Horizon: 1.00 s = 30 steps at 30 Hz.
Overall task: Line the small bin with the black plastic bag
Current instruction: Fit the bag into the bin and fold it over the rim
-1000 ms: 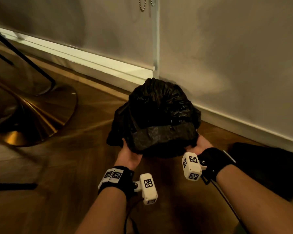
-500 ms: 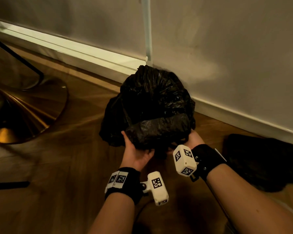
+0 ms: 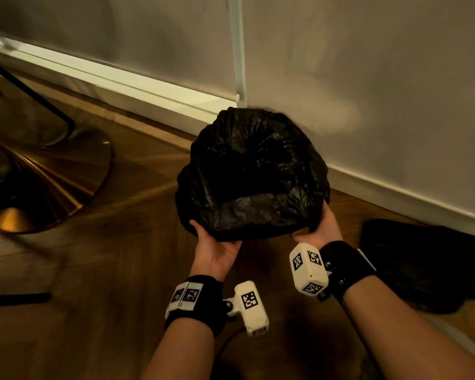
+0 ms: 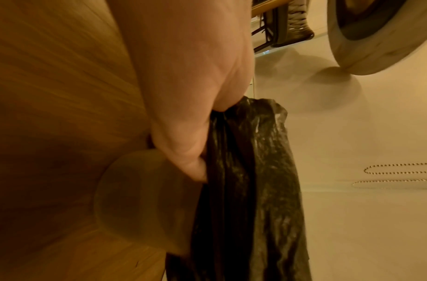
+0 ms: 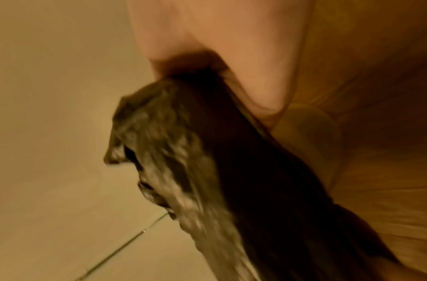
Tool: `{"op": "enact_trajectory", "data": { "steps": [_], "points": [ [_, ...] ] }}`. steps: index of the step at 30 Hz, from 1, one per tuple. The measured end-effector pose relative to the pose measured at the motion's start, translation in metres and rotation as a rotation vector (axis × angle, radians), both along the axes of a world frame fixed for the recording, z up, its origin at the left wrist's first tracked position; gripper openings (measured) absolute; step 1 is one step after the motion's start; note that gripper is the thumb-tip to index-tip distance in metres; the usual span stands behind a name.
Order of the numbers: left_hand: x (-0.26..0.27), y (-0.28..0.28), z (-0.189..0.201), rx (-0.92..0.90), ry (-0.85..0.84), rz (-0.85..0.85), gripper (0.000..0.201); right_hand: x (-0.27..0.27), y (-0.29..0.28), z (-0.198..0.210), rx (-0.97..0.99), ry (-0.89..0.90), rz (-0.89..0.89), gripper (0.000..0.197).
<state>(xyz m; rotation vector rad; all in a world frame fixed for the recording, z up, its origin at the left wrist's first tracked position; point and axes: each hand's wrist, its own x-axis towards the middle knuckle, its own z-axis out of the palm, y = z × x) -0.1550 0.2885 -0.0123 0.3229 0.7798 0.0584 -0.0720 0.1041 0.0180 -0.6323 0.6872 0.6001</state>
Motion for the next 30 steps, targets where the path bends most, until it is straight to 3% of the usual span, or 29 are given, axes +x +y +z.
{"op": "enact_trajectory", "data": {
  "steps": [2,7,9,12,14,16,18,20,23,26,28,30],
  "points": [
    [0.003,0.011,-0.002,0.033,-0.018,-0.02,0.074,0.013,-0.004,-0.004,-0.071,0.017,-0.037,0.036],
    [0.014,0.03,-0.014,0.134,0.078,-0.109,0.074,0.036,-0.003,-0.012,-0.214,0.012,0.072,0.046],
    [0.024,0.032,-0.012,0.144,0.054,-0.143,0.071,0.041,-0.002,-0.017,-0.228,0.019,0.131,0.042],
    [0.035,0.031,-0.011,0.244,0.133,-0.215,0.043,0.046,0.006,-0.027,-0.244,0.054,0.199,0.042],
    [0.041,0.042,-0.014,0.303,0.226,-0.143,0.028,0.061,0.003,-0.034,-0.397,-0.034,0.217,0.041],
    [0.049,0.06,-0.012,0.321,0.193,-0.119,0.04,0.074,-0.001,-0.023,-0.542,-0.073,0.173,0.04],
    [0.058,0.073,-0.005,0.296,0.146,-0.146,0.054,0.086,-0.005,-0.015,-0.432,-0.119,0.144,0.052],
    [0.069,0.078,0.011,0.338,0.149,-0.265,0.066,0.095,0.005,-0.001,-0.269,-0.25,0.279,0.063],
    [0.085,0.073,0.032,0.538,0.285,-0.458,0.092,0.096,0.023,0.013,-0.345,-0.407,0.52,0.07],
    [0.085,0.073,0.04,0.753,0.436,-0.583,0.086,0.091,0.02,0.013,-0.416,-0.409,0.609,0.06],
    [0.07,0.078,0.044,0.825,0.468,-0.706,0.081,0.083,0.007,0.006,-0.41,-0.37,0.648,0.043],
    [0.05,0.084,0.045,0.852,0.49,-0.895,0.085,0.072,-0.01,-0.005,-0.382,-0.329,0.69,0.042]
  ]
}}
